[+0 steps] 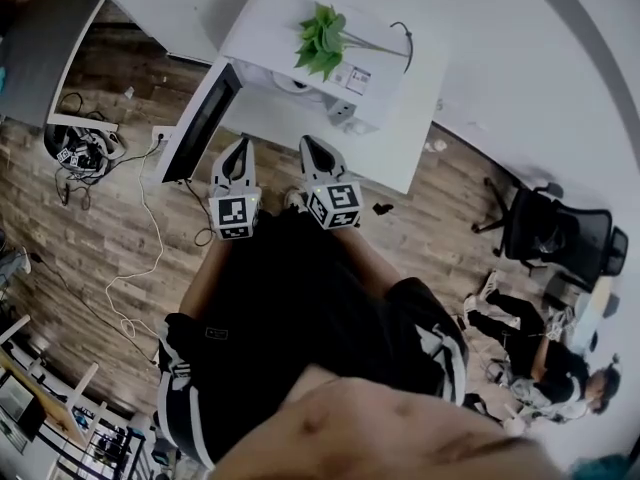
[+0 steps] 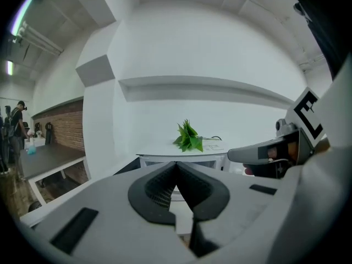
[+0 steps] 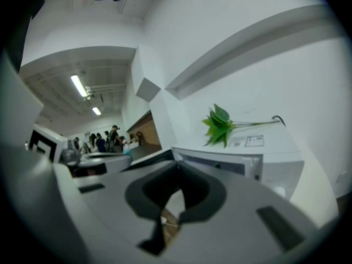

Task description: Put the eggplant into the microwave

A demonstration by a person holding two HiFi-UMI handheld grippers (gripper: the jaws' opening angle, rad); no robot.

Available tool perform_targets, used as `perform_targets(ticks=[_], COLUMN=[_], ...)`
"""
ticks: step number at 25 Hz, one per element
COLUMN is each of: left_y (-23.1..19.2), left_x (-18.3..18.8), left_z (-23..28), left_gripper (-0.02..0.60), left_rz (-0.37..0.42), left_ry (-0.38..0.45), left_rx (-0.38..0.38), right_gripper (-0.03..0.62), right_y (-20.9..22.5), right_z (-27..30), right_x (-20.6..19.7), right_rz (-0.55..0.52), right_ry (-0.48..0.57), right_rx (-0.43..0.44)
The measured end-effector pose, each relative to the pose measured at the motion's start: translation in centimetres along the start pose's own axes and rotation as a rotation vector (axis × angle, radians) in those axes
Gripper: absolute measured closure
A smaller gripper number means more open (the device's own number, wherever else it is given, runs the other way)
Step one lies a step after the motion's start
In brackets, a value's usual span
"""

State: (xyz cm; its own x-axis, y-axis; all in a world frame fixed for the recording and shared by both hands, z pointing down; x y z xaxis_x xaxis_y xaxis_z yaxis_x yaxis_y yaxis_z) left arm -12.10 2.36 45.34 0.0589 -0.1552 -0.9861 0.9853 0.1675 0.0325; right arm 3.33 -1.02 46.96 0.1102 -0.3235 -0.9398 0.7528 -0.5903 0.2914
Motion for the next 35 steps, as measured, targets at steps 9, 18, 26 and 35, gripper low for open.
perform_targets(ticks=[9,18,26,35], left_y=[-0.6,-1.8,-2.5,-3.0], left_x=[0.7,0.3,-0.1,0.0], left_z=[-0.5,-0.9,-0.9,-0.4], left_gripper=[0.548,0.548,0.548,0.549], left_rz=[-0.012,-0.022,-0.043,-0.042], left_ry=[0.039,0.039,0.033,0.037], left_rx=[-0.043,-0.041,-0.048,-0.047], right_gripper=[0.562,0.563,0.563,0.563], right_y=[-1.9,-2.6,-3.1,-3.1], right_z=[0.3,0.7,1.2,1.8], right_x=[0.0,-0.3,-0.4,-0.3], right_rz=[-0.033,-0.049,-0.052,-0.055], right_ry=[-0.005,-0.015,-0.021,-0.027], right_rx=[-0.011,-0.024,-0.026,-0.026])
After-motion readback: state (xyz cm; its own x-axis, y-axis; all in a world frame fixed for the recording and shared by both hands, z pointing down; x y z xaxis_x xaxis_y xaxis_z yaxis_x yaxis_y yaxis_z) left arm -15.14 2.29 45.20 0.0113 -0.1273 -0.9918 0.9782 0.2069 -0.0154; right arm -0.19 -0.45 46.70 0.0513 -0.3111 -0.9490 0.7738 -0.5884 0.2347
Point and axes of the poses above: the fingertips, and each gripper's own axes: z forward along the fingers, y to its right, x out of its top, the point moved 4 cm from there along -z, backward along the fingers, and after that the axes turned 5 degrees about y, right-handed, at the moved point
